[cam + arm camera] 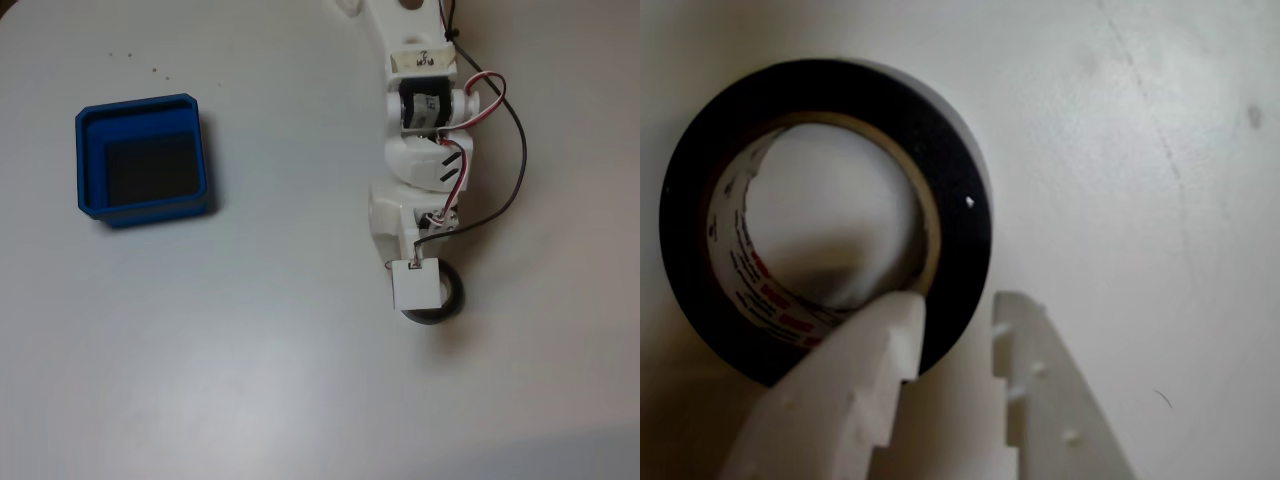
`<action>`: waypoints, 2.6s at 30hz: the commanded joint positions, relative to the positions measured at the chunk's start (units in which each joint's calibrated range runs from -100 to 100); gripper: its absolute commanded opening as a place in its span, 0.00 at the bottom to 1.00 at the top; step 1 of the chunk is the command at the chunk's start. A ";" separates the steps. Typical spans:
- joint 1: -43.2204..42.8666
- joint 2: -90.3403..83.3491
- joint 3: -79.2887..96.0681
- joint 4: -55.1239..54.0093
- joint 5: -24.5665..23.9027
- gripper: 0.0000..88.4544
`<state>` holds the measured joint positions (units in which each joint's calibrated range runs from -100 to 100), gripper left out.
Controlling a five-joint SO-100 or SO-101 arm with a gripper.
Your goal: Pick the black tape roll and drop it in the blue box
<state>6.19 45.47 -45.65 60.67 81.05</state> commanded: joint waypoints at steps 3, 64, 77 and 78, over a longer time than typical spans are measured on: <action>1.19 -1.24 -4.57 0.22 -0.15 0.01; 0.90 5.20 -4.04 -4.82 -0.76 0.16; 0.80 5.95 -3.95 -4.98 -0.68 0.15; 0.80 6.37 -3.95 -4.98 -0.50 0.15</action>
<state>7.17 52.24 -45.74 56.57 80.38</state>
